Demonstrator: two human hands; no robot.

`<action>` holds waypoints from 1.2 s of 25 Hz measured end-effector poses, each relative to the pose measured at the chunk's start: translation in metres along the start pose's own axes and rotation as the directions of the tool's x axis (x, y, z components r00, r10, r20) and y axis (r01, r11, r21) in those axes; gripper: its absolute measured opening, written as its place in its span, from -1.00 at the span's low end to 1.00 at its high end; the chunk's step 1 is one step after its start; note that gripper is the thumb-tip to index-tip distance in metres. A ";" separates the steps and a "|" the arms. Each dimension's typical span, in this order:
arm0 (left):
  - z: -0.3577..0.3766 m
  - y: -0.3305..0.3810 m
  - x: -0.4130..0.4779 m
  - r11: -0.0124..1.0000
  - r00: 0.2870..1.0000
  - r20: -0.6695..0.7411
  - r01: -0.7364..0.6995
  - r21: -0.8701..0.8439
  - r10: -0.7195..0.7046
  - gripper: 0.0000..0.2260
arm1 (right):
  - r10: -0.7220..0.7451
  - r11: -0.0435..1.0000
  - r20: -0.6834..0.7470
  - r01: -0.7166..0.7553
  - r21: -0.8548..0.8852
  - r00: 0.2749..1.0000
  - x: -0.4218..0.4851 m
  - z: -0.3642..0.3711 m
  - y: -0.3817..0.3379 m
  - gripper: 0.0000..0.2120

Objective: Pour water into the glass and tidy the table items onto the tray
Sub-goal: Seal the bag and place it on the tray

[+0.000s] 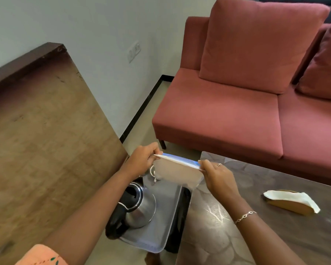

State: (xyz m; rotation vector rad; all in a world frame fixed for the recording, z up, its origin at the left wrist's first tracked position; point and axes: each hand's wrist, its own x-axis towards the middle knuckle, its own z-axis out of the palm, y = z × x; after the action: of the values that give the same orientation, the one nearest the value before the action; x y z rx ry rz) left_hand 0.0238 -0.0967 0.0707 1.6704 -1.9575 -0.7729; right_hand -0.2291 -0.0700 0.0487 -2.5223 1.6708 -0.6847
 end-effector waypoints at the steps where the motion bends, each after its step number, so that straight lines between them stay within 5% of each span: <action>1: -0.003 -0.017 0.003 1.000 1.000 0.004 0.011 0.017 -0.011 -0.93 | -0.004 1.000 0.009 0.004 0.007 1.000 0.007 0.014 -0.007 -0.85; 7: -0.014 -0.092 0.015 0.991 0.994 0.101 0.028 0.129 -0.041 -0.92 | 0.004 0.997 0.289 -0.028 0.078 0.957 0.034 0.092 -0.039 -0.90; 14: -0.024 -0.149 0.018 0.978 0.913 0.359 0.150 0.148 -0.194 -0.93 | -0.041 0.899 0.670 -0.266 0.349 0.742 0.051 0.142 -0.061 -0.90; 18: -0.017 -0.169 0.027 0.970 0.818 0.532 0.121 0.209 -0.217 -0.57 | -0.064 0.861 0.734 -0.334 0.383 0.676 0.064 0.154 -0.063 -0.88; 22: -0.007 -0.177 0.030 0.961 0.770 0.574 0.219 0.170 -0.278 -0.91 | -0.049 0.867 0.804 -0.375 0.329 0.592 0.068 0.173 -0.065 -0.94; 26: 0.002 -0.186 0.033 0.954 0.703 0.645 0.240 0.180 -0.298 -0.59 | -0.018 0.849 0.822 -0.426 0.313 0.569 0.067 0.186 -0.068 -0.91; 30: 0.013 -0.192 0.037 0.937 0.675 0.652 0.206 0.284 -0.345 -0.62 | -0.006 0.860 0.835 -0.424 0.284 0.550 0.060 0.202 -0.069 -0.91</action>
State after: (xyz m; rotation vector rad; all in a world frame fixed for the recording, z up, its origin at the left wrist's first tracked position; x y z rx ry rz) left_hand 0.1497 -0.1527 -0.0687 2.0166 -2.3311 -1.5741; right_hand -0.0729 -0.1356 -0.0945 -1.7559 1.2103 0.1505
